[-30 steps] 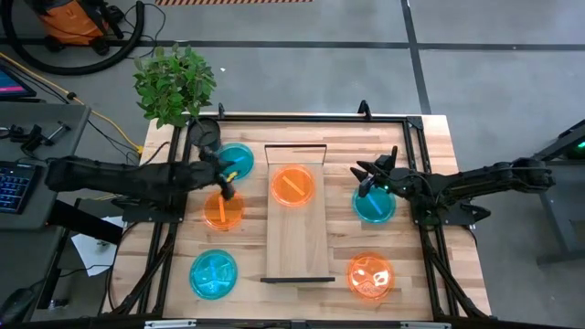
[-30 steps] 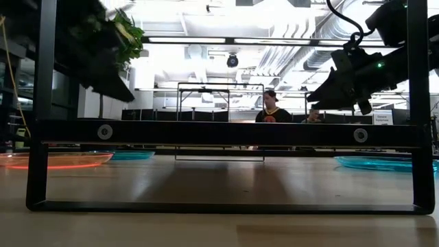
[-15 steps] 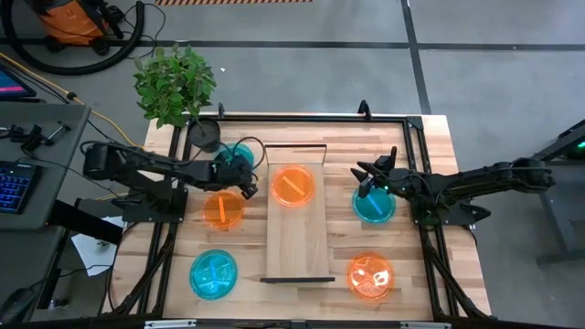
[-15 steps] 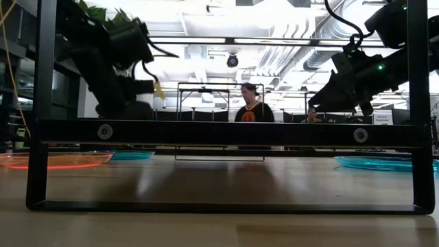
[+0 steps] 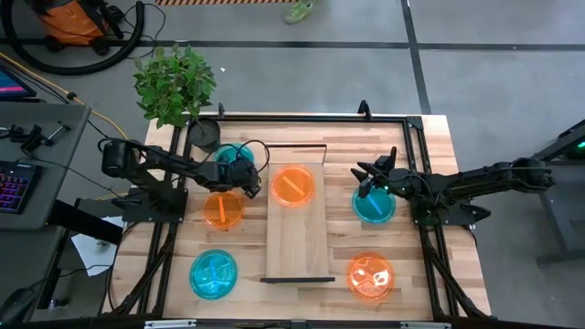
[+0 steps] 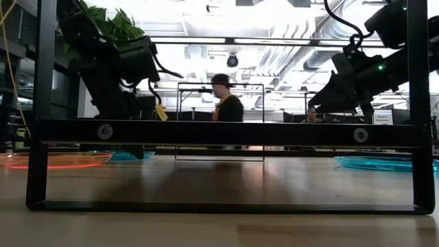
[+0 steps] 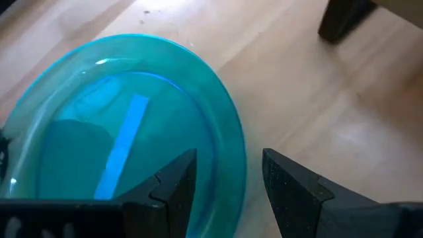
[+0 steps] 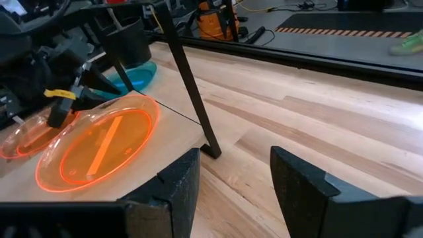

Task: Place and stack plates onto a shelf
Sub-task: Put the top left blue plate on the shelf

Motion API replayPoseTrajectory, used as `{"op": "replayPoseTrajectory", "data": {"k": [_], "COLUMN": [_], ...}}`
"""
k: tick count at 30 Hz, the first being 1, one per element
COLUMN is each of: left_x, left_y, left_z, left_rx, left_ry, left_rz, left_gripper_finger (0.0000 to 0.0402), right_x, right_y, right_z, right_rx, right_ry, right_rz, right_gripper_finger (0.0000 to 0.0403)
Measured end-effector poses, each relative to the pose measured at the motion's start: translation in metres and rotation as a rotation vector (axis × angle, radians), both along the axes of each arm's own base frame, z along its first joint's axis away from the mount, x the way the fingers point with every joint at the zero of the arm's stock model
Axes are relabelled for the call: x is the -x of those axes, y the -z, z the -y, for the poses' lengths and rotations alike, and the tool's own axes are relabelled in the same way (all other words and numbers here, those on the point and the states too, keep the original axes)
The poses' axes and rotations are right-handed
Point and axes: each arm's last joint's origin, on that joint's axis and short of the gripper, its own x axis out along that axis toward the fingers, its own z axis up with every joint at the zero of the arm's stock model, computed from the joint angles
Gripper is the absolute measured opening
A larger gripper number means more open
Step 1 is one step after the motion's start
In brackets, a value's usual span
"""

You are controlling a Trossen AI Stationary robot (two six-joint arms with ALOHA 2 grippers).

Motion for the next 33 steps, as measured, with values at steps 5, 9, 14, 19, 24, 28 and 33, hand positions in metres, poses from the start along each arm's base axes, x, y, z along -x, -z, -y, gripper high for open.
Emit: {"op": "replayPoseTrajectory", "data": {"k": [5,9,14,19,24,28,33], "left_x": [0.001,0.002,0.004,0.005,0.009,0.012,0.021], "left_y": [0.002,0.002,0.003,0.003,-0.006,-0.025,-0.049], "left_z": [-0.008,-0.011,-0.012,-0.011,-0.004,0.005,0.020], "left_rx": [0.001,0.006,0.020,0.038,0.068,0.074,0.097], "left_ry": [-0.034,-0.047,-0.047,-0.022,0.014,0.048,0.112], "left_rz": [-0.004,-0.011,-0.027,-0.043,-0.028,0.047,0.129], "left_gripper_finger": [0.0163,0.0151,0.0080,0.0009,0.0002,0.0001,0.0000], "right_x": [0.000,0.000,0.000,0.000,0.000,0.000,0.000], "right_y": [0.000,0.000,0.000,0.001,0.001,0.001,0.001], "right_z": [0.000,0.000,0.000,0.000,0.000,0.000,-0.001], "right_rx": [-0.002,-0.002,-0.002,-0.002,-0.004,-0.008,-0.015], "right_ry": [0.001,0.001,0.001,0.001,-0.004,-0.014,-0.030], "right_rz": [-0.004,-0.004,-0.004,-0.005,-0.005,-0.005,-0.005], "right_gripper_finger": [0.0167,0.0167,0.0167,0.0167,0.0167,0.0167,0.0167]}}
